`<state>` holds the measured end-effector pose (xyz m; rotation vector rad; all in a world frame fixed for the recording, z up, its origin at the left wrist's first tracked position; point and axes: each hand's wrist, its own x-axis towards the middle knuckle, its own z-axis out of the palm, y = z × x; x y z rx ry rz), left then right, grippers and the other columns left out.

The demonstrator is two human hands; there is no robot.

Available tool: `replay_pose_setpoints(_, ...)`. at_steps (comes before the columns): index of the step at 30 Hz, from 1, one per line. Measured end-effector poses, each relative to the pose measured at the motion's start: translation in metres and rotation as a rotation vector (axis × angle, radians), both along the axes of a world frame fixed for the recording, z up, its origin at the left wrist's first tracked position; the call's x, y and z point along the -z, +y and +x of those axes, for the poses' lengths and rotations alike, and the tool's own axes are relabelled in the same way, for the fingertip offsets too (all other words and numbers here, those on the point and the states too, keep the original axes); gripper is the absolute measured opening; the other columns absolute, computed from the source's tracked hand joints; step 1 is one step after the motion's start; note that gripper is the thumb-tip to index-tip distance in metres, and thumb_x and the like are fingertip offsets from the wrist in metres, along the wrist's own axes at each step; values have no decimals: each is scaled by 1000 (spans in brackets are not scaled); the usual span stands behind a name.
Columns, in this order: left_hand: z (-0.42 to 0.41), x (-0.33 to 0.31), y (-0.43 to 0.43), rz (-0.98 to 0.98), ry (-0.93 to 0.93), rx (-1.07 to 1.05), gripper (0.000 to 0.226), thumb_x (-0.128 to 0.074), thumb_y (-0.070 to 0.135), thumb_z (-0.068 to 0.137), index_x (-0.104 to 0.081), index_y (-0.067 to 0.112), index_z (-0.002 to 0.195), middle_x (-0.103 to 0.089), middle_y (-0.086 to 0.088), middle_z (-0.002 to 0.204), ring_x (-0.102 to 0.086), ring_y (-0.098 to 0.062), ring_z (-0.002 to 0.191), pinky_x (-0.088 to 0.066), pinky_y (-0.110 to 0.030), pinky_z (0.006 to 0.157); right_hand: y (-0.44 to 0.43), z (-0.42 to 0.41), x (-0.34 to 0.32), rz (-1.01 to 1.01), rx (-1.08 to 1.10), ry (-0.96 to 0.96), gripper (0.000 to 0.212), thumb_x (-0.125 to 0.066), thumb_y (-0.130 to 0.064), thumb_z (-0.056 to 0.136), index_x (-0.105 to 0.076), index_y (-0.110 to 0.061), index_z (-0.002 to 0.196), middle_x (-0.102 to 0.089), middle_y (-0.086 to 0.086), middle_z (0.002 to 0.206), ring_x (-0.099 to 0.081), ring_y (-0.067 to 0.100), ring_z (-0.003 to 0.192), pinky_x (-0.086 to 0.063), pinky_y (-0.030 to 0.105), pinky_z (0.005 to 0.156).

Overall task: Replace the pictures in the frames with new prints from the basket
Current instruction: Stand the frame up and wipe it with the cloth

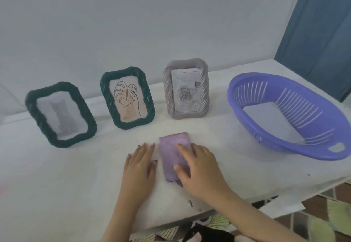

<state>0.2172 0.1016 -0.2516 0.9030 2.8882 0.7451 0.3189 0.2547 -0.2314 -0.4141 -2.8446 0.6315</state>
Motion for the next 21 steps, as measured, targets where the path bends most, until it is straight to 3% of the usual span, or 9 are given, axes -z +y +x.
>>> replay_pose_setpoints(3, 2, 6, -17, -101, 53, 22, 71, -9, 53, 82, -34, 25, 142, -25, -7, 153, -20, -24, 142, -6, -34, 112, -21, -8, 7, 56, 40, -149, 85, -18, -71, 71, -20, -27, 142, -18, 18, 150, -16, 35, 138, -14, 43, 112)
replay_pose_setpoints(5, 2, 5, -21, -109, 49, 54, 73, -5, 54, 81, -30, 26, 144, -21, -7, 154, -16, -23, 143, -1, -31, 111, -29, -10, 9, 92, 64, -129, 85, -28, -72, 69, -30, -23, 138, -27, 22, 146, -28, 39, 133, -27, 45, 107)
replay_pose_setpoints(7, 1, 3, -23, -126, 52, 73, 74, -2, 55, 80, -25, 28, 145, -16, -5, 155, -11, -21, 144, 4, -29, 110, -30, -11, 11, 49, 81, -6, 59, -54, -49, 75, -49, -19, 125, -44, 20, 134, -49, 38, 111, -43, 41, 90)
replay_pose_setpoints(10, 2, 1, -25, -162, 50, 87, 76, 4, 56, 78, -16, 31, 147, -8, -3, 157, -3, -18, 145, 9, -27, 110, -21, -8, 10, -55, 126, 96, 48, -63, -14, 77, -55, -14, 125, -44, 17, 135, -47, 35, 109, -45, 40, 90)
replay_pose_setpoints(15, 1, 0, -32, -183, 63, 131, 75, 8, 57, 78, -9, 32, 147, -1, 0, 157, 3, -16, 145, 12, -26, 110, 14, 4, 6, -40, 344, 118, 46, -58, -13, 81, -55, -7, 126, -37, 20, 142, -37, 38, 120, -37, 43, 98)
replay_pose_setpoints(18, 1, -1, -34, -198, 45, 144, 69, 1, 56, 83, -8, 32, 147, 1, 0, 157, 4, -15, 144, 13, -25, 110, 36, 11, 5, 21, 420, 63, 51, -44, -31, 77, -60, -10, 120, -46, 20, 135, -43, 40, 113, -38, 45, 96)
replay_pose_setpoints(21, -1, -8, -36, -98, -31, 150, 50, -29, 40, 98, -19, 29, 146, -6, -1, 157, -2, -15, 145, 8, -23, 111, 43, 16, -2, 33, 408, -95, 53, -46, -40, 82, -51, -20, 130, -40, 15, 142, -35, 36, 126, -30, 43, 104)
